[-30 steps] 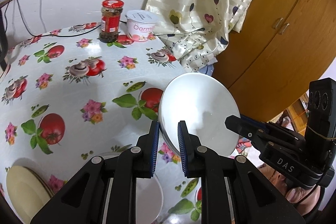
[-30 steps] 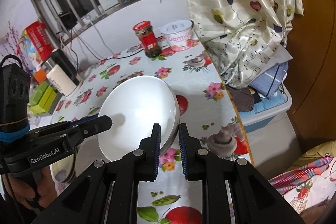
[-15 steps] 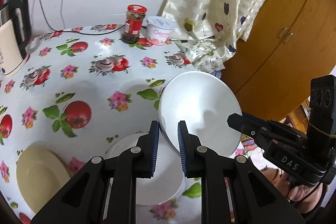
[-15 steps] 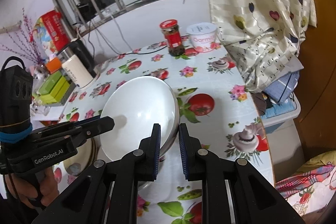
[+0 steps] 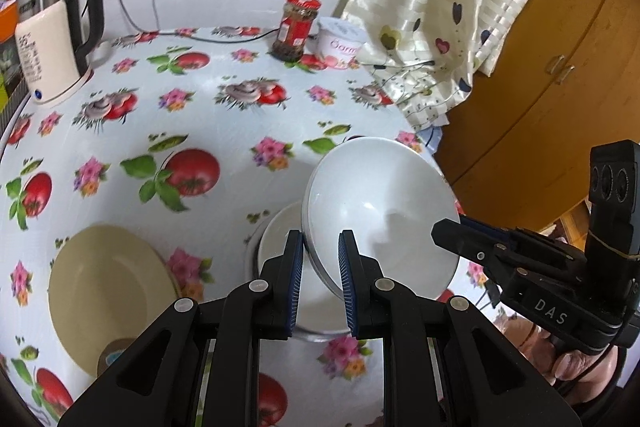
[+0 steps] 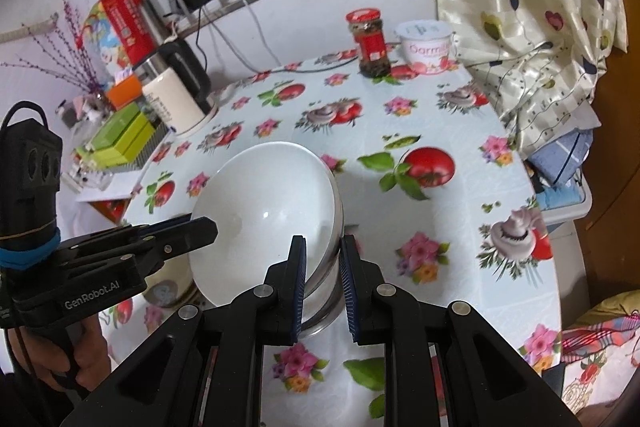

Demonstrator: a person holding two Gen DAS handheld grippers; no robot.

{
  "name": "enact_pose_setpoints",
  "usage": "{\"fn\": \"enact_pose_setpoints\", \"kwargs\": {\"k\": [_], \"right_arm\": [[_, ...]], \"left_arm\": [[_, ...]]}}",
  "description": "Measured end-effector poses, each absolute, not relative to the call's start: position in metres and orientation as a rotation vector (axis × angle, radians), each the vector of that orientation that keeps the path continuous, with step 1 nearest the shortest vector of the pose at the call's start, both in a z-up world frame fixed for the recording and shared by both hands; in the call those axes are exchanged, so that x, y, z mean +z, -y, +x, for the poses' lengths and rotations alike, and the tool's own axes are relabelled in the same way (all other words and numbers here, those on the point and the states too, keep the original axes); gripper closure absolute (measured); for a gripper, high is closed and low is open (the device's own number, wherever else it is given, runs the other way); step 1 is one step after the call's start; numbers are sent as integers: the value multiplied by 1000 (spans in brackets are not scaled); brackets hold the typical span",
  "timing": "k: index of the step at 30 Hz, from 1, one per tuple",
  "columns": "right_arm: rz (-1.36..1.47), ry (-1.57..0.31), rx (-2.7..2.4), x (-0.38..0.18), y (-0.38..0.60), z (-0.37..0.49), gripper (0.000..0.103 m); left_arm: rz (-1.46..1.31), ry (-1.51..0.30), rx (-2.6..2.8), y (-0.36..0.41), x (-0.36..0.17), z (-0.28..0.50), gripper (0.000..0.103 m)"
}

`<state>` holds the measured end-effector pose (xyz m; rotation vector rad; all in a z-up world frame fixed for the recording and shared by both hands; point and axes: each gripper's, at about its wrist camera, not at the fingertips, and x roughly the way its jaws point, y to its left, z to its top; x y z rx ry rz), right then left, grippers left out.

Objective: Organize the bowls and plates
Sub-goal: 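Lower the blue-striped bowl into the steel bowl and open the left gripper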

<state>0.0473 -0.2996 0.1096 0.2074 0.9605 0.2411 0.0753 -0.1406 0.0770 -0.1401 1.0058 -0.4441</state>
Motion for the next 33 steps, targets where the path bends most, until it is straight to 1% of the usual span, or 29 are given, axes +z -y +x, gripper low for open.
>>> {"fn": "enact_pose_setpoints", "kwargs": {"k": [15,33], "right_arm": [[211,-1057,269,79,288,55,86],[193,-1102,281,66,287,63,84]], "left_arm": [[-133,-1081,-399,134,53,75,84],[-131,-1120,-395,134,36,80,84]]}}
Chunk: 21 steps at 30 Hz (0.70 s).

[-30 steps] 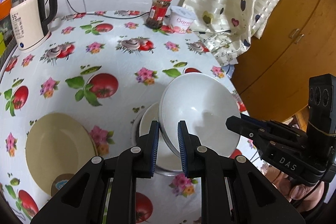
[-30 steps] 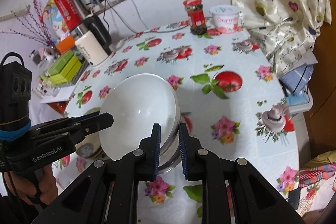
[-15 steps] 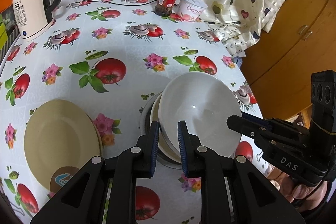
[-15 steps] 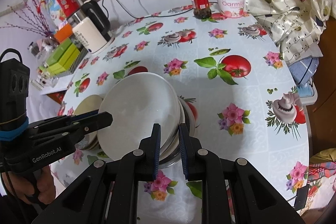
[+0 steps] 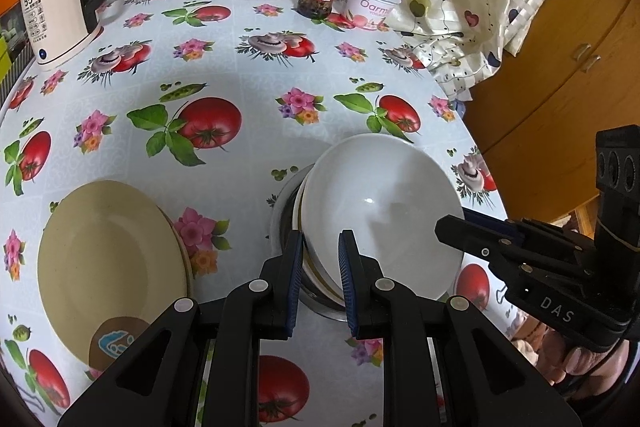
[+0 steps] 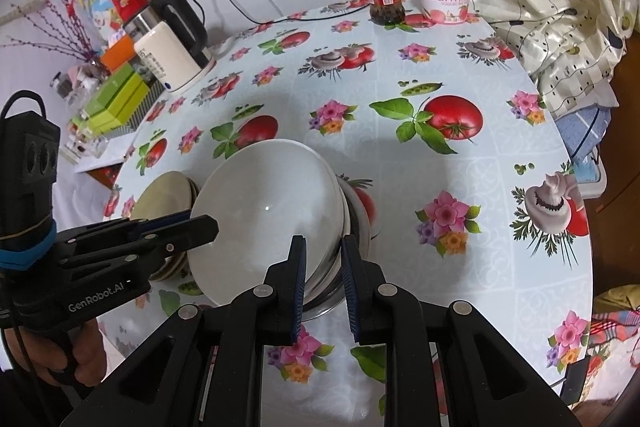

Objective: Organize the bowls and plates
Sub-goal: 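Lower the blue-striped bowl into the steel bowl and open the left gripper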

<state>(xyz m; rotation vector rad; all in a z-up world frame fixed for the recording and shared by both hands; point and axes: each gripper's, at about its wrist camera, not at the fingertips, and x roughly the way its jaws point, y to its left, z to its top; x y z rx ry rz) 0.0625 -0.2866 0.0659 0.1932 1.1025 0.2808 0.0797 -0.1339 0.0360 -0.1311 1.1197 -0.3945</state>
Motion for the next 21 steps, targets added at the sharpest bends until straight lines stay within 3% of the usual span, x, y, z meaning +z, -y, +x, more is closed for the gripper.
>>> {"fn": "enact_pose_setpoints", "kwargs": {"k": [21], "right_arm": [[173,-1071,282,72,287,62,86]], "left_arm": [[-134,-1061,-413,128,38,79,84]]}}
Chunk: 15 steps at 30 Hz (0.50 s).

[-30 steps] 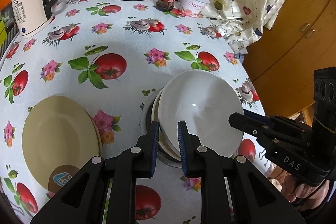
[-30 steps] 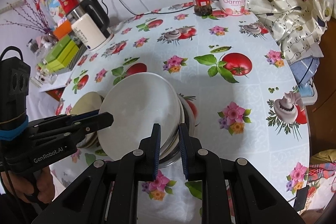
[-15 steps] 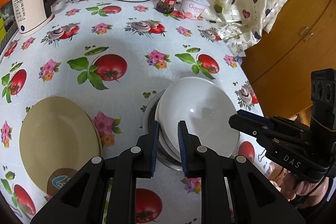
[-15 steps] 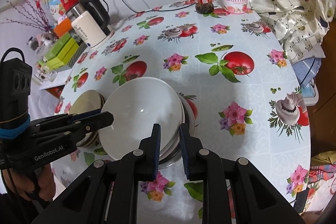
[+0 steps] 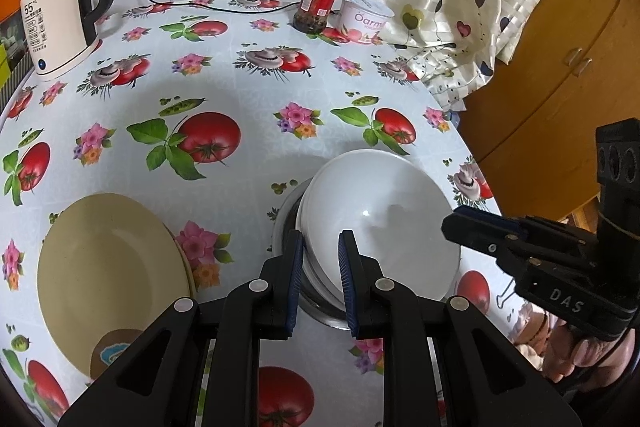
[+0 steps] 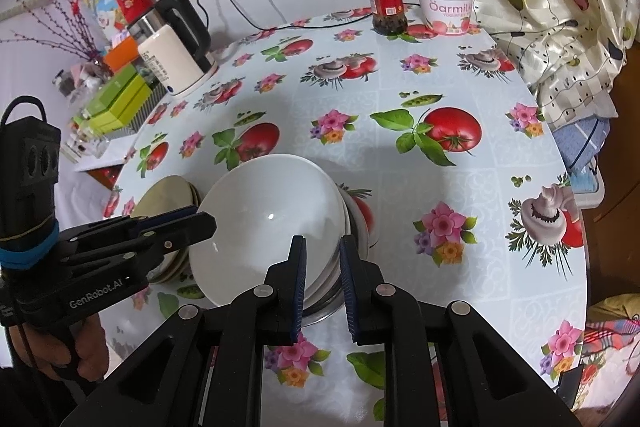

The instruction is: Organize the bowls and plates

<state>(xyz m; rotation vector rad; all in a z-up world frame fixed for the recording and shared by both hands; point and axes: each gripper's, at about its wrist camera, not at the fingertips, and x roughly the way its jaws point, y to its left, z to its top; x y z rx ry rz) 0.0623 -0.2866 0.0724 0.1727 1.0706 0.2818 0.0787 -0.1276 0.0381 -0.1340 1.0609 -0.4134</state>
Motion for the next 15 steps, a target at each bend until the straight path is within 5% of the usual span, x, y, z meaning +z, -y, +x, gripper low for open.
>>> {"fn": "enact_pose_setpoints", "kwargs": {"k": [15], "right_arm": [[204,-1030,297,84,298,59,83]], "left_arm": [[-181,-966,-413,113,58,73,84]]}}
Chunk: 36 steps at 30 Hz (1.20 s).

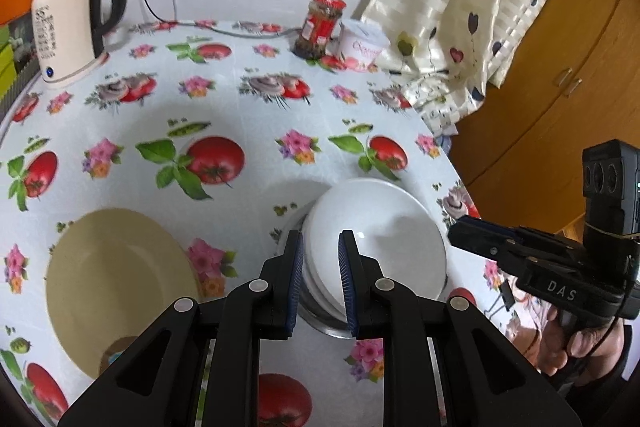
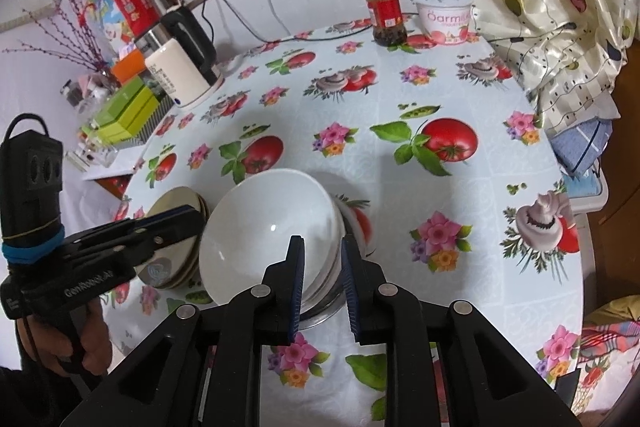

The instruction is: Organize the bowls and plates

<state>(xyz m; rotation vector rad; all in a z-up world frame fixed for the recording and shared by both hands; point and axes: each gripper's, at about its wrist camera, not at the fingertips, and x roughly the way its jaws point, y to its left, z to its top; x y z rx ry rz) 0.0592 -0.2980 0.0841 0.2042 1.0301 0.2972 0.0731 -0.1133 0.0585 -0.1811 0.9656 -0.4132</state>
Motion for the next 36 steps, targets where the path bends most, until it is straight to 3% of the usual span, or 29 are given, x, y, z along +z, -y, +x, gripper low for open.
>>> {"fn": "enact_pose_setpoints", "kwargs": {"k": [5,10,36], "right_arm": [[217,-1010,294,90,308,57,80],[220,-1004,300,91,313,55,69],[269,-997,311,85,327,54,69]], "left_arm": [[-177,-945,-381,105,62,71,84],[-160,-938,-359,101,59,67,84],[-165,-965,-317,91,42,64,84]]}}
